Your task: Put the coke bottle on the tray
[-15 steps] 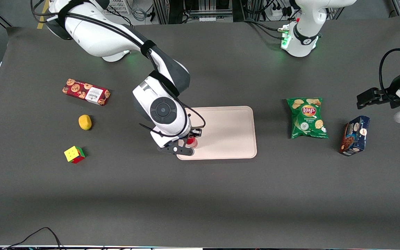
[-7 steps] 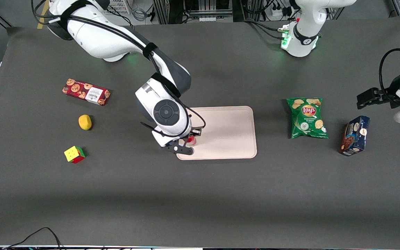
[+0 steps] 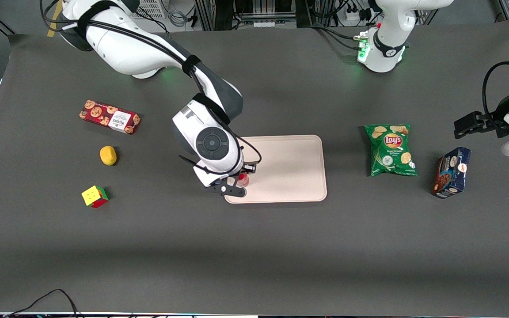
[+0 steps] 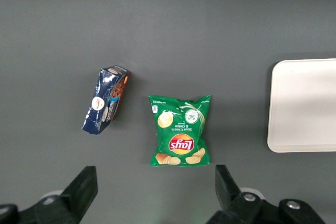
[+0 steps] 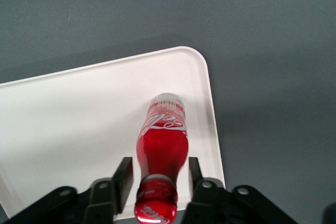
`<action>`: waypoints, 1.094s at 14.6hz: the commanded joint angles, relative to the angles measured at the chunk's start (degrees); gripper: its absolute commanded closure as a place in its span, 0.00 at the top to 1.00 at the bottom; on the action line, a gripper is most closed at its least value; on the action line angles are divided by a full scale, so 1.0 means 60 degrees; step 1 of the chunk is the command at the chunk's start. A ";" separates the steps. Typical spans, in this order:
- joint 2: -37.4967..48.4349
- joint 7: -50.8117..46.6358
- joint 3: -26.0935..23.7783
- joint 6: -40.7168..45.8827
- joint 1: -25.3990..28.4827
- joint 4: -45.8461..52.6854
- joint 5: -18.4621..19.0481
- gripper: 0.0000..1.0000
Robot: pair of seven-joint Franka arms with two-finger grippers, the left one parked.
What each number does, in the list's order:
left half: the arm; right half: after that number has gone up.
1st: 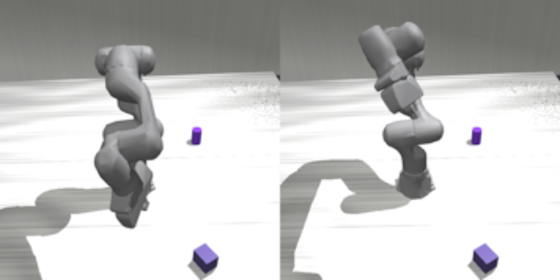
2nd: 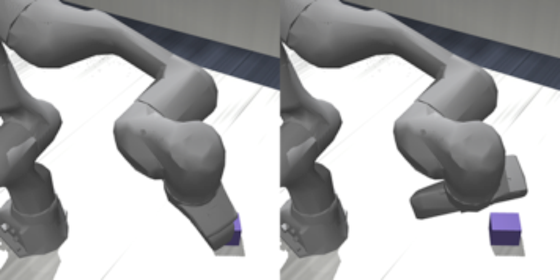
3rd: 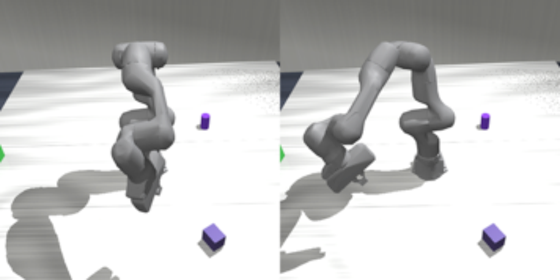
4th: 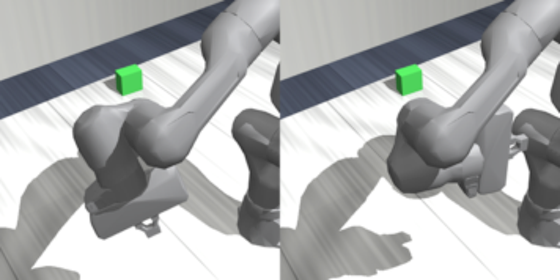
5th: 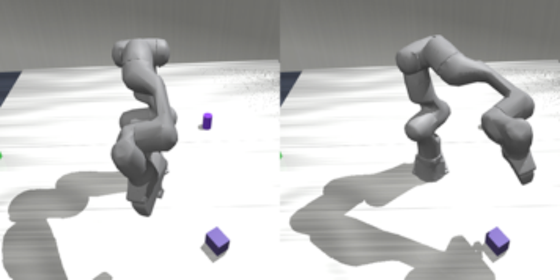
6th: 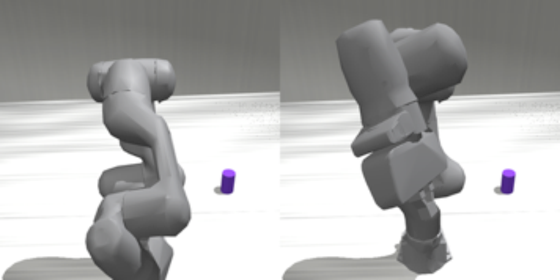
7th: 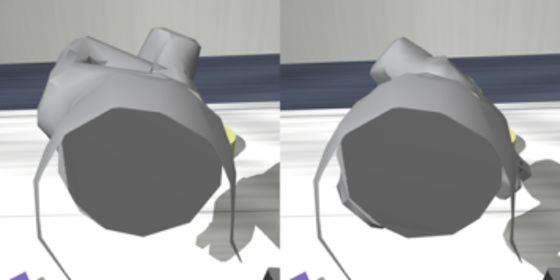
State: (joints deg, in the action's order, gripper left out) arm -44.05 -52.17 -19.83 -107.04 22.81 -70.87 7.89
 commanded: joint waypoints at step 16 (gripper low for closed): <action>0.6517 0.4164 0.0766 0.0421 -0.2410 -0.4225 -0.0933 1.00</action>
State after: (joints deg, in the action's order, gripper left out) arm -17.34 -34.55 -19.46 -105.04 10.34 -85.93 6.20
